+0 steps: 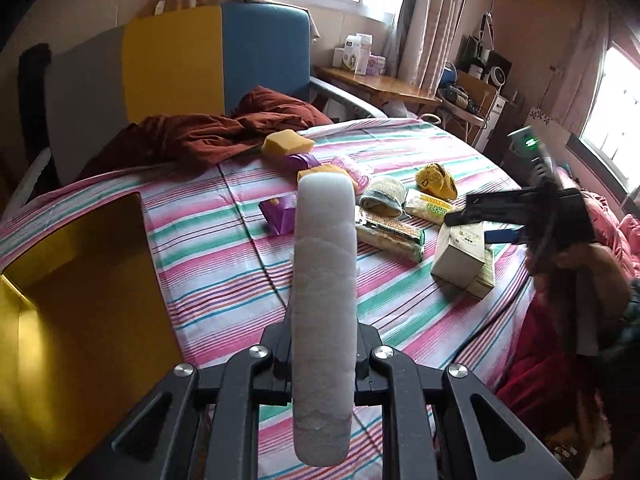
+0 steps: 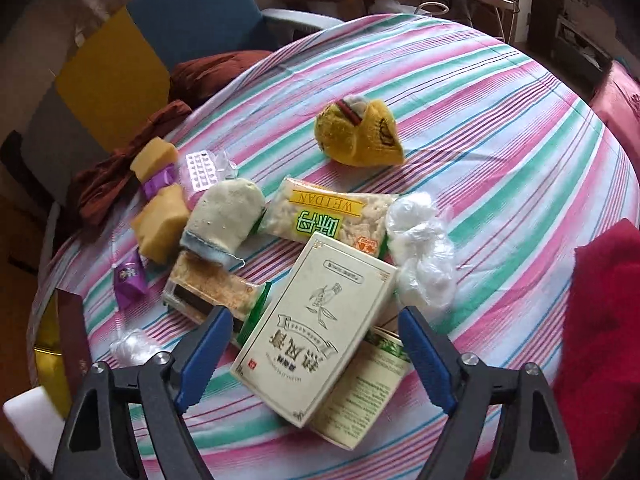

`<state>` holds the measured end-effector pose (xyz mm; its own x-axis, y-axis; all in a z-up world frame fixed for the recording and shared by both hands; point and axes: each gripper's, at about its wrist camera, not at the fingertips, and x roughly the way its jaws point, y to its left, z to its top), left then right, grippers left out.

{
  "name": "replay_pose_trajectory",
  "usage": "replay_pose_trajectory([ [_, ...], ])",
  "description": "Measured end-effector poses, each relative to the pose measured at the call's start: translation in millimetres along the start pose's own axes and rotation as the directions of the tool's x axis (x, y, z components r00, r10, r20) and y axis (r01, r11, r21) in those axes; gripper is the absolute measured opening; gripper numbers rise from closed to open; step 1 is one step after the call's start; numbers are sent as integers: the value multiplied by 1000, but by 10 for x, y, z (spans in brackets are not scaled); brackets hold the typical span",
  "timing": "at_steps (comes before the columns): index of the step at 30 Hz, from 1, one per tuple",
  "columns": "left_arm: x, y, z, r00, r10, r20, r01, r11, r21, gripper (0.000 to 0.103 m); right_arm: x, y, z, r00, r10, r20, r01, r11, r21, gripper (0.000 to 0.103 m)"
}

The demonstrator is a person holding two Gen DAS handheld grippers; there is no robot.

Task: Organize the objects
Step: 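Lift the sponge bar with the left tool while the right tool grasps the cream medicine box, then carry both items to the gold tray and open both tools to release them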

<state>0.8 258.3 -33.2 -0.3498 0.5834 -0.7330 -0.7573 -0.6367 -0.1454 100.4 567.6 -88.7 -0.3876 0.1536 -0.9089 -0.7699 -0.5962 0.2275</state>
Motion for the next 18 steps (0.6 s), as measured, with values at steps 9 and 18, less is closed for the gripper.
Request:
replay_pose_trajectory([
  [9,-205,178,-55,999,26,30,-24,998,-53,18,23,124,-74,1000,11,8,-10,996,-85,53],
  [18,-539,580,-116,990,119,74,-108,984,-141,18,-570,576,-263,984,100,149,-64,972,-227,53],
])
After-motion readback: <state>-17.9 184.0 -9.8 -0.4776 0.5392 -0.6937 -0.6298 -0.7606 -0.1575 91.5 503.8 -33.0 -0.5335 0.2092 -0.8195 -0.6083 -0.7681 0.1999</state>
